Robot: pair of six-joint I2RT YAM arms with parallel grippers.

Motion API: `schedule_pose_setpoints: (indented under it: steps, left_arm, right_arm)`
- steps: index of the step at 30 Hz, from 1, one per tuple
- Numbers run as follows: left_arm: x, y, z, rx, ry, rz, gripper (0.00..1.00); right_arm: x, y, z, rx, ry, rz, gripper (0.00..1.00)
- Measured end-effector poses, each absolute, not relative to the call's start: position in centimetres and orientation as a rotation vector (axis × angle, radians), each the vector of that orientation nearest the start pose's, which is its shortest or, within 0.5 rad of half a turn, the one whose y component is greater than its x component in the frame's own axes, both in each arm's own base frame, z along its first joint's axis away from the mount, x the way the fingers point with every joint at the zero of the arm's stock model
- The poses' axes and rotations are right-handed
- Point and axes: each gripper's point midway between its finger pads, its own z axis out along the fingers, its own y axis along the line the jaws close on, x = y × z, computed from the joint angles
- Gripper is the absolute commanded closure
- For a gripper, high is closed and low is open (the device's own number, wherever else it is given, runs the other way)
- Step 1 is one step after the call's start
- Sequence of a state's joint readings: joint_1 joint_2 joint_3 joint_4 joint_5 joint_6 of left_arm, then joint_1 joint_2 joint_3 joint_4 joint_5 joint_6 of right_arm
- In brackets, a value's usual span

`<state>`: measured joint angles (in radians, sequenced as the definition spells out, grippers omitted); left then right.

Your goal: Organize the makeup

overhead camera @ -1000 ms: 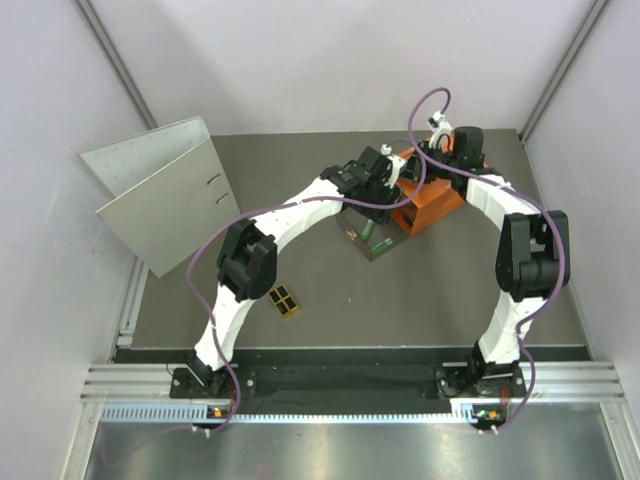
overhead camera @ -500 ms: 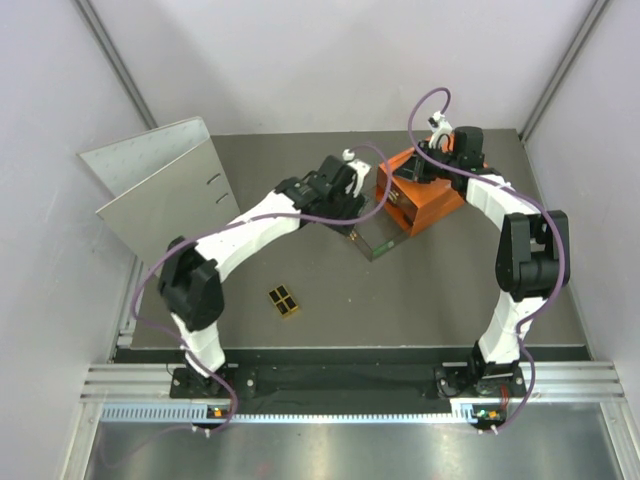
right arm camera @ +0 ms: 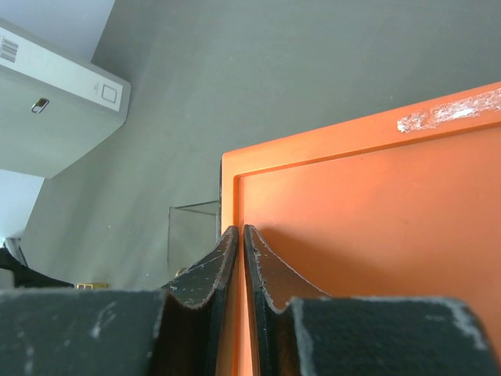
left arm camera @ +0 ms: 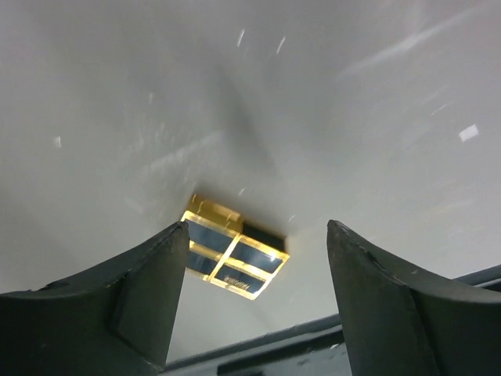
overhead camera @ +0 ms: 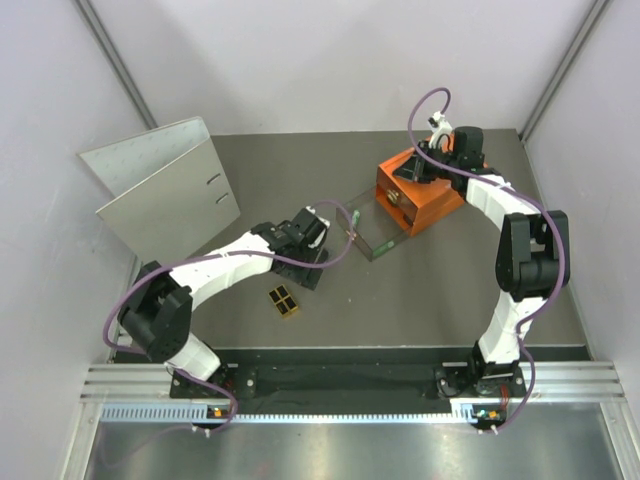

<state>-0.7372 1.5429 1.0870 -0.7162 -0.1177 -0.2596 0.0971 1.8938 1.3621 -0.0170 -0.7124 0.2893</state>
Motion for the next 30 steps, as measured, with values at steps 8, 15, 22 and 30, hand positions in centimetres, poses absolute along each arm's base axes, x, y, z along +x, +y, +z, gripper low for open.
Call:
schedule_pose_setpoints:
  steps: [8, 15, 22, 30]
  left_arm:
    - [23.3, -18.1, 7.0, 0.728, 2.669, 0.005, 0.18]
    - [23.1, -17.3, 6.0, 0.946, 2.642, 0.057, 0.16]
    - [21.8, -17.3, 4.2, 1.162, 2.654, 0.004, 0.17]
    - [21.0, -18.4, 3.7, 1.222, 2.671, -0.1, 0.17]
  right_arm:
    - [48.0, 17.1, 15.4, -0.233, 2.107, 0.983, 0.9]
    - [48.0, 17.1, 15.3, -0.235, 2.103, 0.982, 0.9]
    - [48.0, 17.1, 15.3, -0.237, 2.097, 0.982, 0.9]
    - [48.0, 17.1, 15.3, -0.237, 2.097, 0.982, 0.9]
